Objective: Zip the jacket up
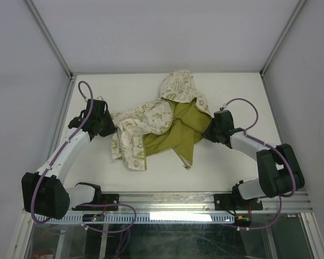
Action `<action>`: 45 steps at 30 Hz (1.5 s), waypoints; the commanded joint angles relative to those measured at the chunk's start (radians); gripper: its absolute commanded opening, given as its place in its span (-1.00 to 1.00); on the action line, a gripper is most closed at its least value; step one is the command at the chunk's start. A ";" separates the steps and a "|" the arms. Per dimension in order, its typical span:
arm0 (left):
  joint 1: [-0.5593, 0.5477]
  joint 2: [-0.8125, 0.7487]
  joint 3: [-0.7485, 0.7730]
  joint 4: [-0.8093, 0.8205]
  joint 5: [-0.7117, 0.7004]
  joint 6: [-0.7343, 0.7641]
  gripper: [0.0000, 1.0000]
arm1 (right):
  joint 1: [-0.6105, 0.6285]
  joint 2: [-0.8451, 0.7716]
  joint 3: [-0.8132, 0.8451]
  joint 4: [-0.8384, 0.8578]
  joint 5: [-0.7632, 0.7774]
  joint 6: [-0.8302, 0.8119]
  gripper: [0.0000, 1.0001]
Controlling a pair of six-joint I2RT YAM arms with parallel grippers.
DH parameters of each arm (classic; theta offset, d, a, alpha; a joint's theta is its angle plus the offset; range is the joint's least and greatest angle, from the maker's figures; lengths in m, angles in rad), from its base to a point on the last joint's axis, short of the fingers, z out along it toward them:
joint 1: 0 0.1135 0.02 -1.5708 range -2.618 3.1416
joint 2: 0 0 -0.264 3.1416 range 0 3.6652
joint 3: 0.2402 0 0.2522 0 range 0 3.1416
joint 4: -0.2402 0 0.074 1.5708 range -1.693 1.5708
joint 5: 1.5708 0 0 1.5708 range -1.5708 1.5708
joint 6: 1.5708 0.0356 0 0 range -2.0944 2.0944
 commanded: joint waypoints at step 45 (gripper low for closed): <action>0.093 -0.069 0.116 -0.032 0.061 0.083 -0.19 | -0.110 0.022 0.537 -0.616 -0.372 -0.537 0.67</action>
